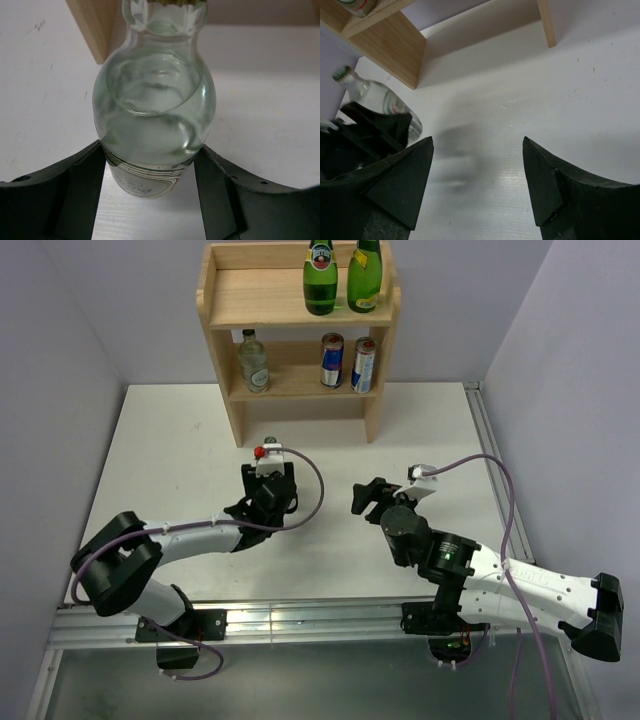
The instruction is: Place and organize the beverage onto the shelf
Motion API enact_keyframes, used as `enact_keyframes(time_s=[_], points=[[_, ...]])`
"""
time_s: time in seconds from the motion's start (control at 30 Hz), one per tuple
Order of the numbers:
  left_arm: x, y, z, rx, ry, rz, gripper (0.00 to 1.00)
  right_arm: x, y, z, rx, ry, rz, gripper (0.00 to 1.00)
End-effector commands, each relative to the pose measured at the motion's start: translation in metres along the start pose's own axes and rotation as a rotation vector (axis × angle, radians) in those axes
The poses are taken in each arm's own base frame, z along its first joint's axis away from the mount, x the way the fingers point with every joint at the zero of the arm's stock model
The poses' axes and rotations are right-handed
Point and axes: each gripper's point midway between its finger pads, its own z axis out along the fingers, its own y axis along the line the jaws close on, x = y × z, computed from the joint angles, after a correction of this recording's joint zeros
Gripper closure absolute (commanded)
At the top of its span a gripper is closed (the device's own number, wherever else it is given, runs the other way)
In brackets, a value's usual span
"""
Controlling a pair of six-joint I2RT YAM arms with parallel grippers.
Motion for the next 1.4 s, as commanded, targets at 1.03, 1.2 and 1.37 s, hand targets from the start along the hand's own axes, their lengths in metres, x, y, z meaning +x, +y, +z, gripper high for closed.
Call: enact_keyframes(time_s=[1.03, 1.2, 1.37], points=[[-0.283, -0.059, 0.074, 0.141, -0.365, -0.128, 1.00, 0.004, -0.020, 0.000, 0.054, -0.044, 0.017, 0.24], [-0.296, -0.056, 0.069, 0.133, -0.386, -0.160, 1.00, 0.007, -0.022, 0.001, 0.058, -0.041, 0.010, 0.24], [-0.309, -0.045, 0.055, 0.128, -0.426, -0.177, 1.00, 0.011, -0.021, 0.003, 0.059, -0.034, 0.001, 0.24]])
